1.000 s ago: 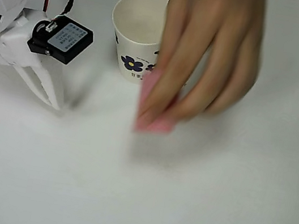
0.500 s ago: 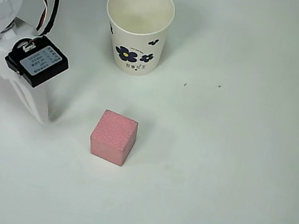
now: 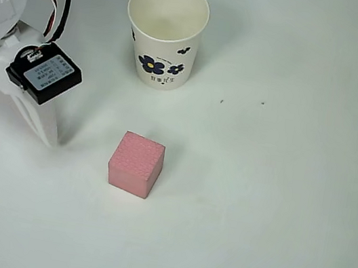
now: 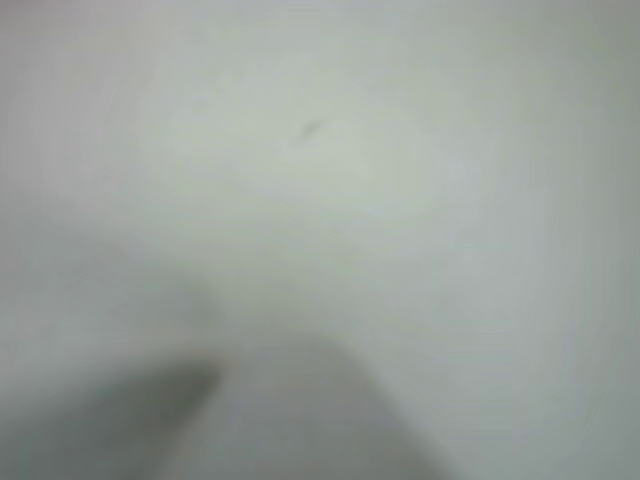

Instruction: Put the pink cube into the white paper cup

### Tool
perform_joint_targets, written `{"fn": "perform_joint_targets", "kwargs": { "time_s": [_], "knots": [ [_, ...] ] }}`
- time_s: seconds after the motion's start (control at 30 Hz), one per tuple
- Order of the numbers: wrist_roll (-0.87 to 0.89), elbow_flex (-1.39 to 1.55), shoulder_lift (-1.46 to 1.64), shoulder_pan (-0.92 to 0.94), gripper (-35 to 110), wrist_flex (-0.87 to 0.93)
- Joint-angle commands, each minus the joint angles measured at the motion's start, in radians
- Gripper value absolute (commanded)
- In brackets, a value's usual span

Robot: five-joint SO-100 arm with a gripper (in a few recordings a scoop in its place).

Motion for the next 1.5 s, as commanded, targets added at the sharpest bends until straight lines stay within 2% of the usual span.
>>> {"fn": "perform_joint_targets", "kwargs": {
  "time_s": [0.0,0.23,0.5,0.63,0.83,1.2,1.47],
  "knots": [
    [-0.006,-0.018,0.023,0.014,0,0.005],
    [-0.011,-0.018,0.023,0.014,0,0.011],
    [-0.107,-0.018,0.023,-0.034,0,0.017],
    [-0.109,-0.018,0.023,-0.144,0,-0.086],
    [-0.095,-0.092,0.012,-0.175,0,-0.135],
    [-0.178,-0.463,-0.503,-0.175,0,-0.225],
    [-0.276,-0.779,-0.808,-0.183,0,-0.221]
  ]
}}
